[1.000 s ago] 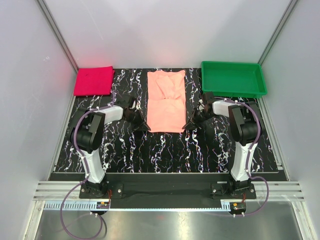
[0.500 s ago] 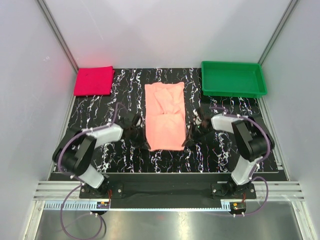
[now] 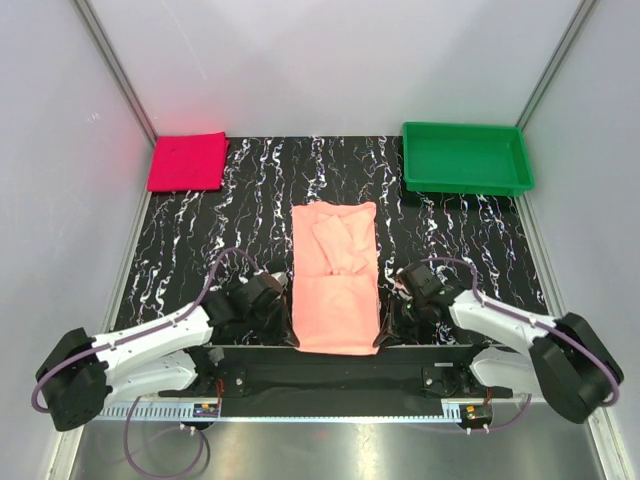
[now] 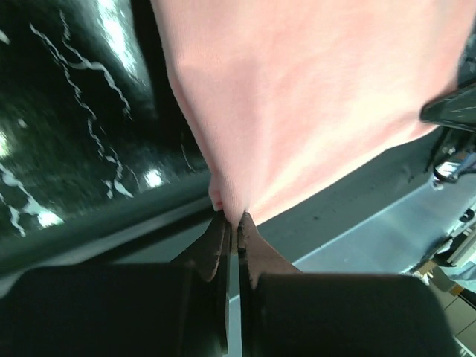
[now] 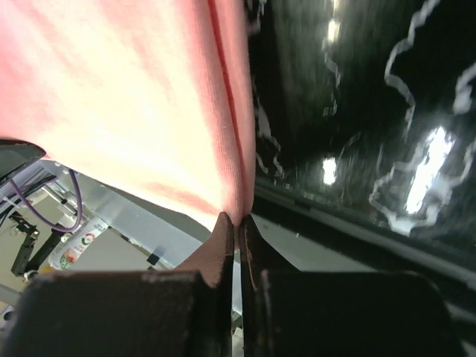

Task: Fold and stack the t-shirts
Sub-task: Fold the tshirt

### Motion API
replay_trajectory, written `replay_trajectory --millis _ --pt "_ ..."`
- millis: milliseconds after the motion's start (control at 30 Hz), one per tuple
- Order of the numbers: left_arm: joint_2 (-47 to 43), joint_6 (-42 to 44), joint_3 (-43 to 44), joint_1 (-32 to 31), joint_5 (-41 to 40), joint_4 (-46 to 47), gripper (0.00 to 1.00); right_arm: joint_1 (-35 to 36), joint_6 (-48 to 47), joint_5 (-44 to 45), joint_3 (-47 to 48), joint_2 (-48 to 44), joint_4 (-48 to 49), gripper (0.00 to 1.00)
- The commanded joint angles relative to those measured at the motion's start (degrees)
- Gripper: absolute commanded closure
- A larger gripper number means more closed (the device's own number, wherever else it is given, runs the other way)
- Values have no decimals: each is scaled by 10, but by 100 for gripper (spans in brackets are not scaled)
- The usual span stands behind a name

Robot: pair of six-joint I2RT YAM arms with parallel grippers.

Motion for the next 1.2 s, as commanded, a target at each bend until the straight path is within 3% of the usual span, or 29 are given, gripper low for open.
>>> replay_trajectory --millis 0,133,333,667,1167 --pt "-28 -53 -4 -23 -26 -22 100 25 62 28 -6 -51 -37 100" --pt "-18 -53 28 -41 -33 -38 100 26 70 29 20 -85 -70 100" --pt "16 -19 118 -18 -43 -89 100 15 21 43 138 -36 -121 100" --pt "119 75 275 137 2 -103 100 -94 -73 -25 325 121 -158 100" --pt "296 158 486 254 66 -120 100 -172 -132 -90 522 259 -230 100"
